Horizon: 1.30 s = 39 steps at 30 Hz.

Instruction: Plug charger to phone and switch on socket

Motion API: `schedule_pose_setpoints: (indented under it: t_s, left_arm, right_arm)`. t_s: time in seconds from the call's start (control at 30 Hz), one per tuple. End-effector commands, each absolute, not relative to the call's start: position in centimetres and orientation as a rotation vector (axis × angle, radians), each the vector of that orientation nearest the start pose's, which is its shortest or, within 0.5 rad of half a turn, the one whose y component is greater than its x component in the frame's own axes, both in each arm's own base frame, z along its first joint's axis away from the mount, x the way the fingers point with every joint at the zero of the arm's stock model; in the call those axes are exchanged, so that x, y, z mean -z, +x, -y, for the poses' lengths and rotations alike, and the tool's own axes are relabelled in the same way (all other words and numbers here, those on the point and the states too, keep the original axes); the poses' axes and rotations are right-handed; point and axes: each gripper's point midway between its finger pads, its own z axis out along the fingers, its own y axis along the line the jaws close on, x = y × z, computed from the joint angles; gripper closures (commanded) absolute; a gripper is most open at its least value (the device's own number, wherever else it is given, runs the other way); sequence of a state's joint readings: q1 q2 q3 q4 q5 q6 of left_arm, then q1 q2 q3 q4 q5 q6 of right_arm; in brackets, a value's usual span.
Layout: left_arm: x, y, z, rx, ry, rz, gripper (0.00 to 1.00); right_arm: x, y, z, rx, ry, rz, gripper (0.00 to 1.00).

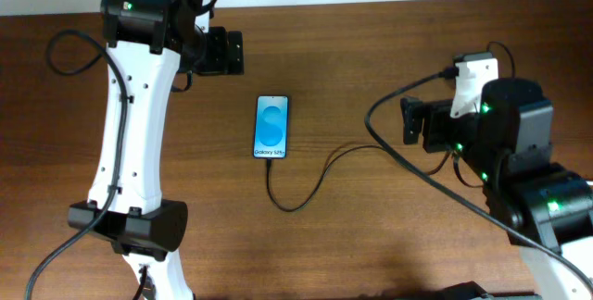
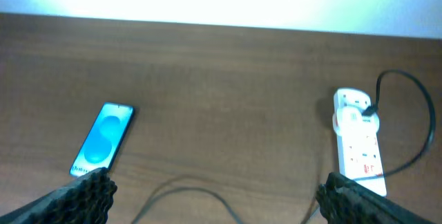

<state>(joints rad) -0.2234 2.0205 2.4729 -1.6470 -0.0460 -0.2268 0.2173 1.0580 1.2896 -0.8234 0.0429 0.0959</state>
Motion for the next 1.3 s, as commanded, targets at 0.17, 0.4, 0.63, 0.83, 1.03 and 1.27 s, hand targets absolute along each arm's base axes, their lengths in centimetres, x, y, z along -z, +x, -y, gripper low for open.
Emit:
schedule_pose_setpoints:
  t_s: [0.17, 0.4, 0.63, 0.83, 1.03, 1.27]
  left_arm:
    - [-28.1, 41.0, 7.9, 0.004, -0.011, -2.766, 0.01]
    - [-28.1, 41.0, 7.9, 0.004, -0.011, -2.766, 0.01]
    - [-28.1, 41.0, 7.9, 0.004, -0.011, -2.766, 0.01]
    - [-28.1, 41.0, 7.9, 0.004, -0.011, -2.766, 0.01]
    - [-28.1, 41.0, 7.9, 0.004, -0.011, -2.766, 0.01]
    - [-28.1, 41.0, 7.9, 0.005, -0.010, -2.767, 0.01]
  right_arm:
    - [-31.6, 32.6, -6.1, -0.106, -0.110, -2.163, 0.02]
    - [-31.0, 32.4, -5.3, -0.055, -0.089, -2.190, 0.01]
    - [-31.7, 33.2, -4.7, -0.002, -0.090, -2.150, 0.02]
    - [-29.9, 33.4, -4.8, 0.042, -0.179, -2.041, 0.02]
    - [-28.9, 28.2, -3.2, -0.050, -0.148, -1.750, 0.02]
    - [-22.6, 24.7, -2.5, -0.003, -0.163, -1.634, 0.02]
